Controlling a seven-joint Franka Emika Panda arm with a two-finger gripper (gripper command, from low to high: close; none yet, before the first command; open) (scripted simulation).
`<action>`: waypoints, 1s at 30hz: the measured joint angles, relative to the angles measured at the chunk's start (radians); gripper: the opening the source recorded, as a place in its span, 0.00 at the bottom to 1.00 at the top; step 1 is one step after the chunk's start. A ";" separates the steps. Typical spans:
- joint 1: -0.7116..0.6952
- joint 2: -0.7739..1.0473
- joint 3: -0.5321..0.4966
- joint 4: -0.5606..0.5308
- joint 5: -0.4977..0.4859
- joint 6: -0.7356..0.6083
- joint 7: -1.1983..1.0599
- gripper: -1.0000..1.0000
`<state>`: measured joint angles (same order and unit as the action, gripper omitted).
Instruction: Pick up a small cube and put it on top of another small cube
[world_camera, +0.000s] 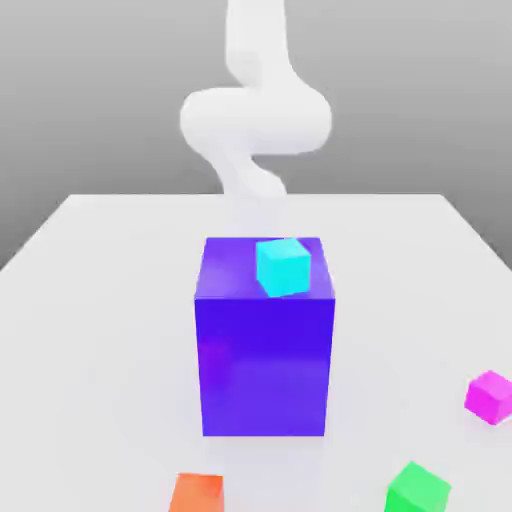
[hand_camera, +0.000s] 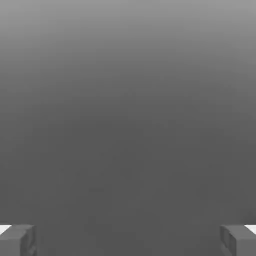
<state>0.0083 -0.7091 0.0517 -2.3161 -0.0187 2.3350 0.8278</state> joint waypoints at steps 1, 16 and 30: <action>0.002 0.039 0.024 -0.007 -0.008 0.015 0.012 0.50; 0.080 0.584 0.326 -0.104 -0.181 0.227 0.225 0.50; 0.346 1.086 0.320 -0.146 -0.381 0.460 0.438 0.50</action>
<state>0.3547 0.3766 0.3716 -2.4624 -0.3997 2.7946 1.2662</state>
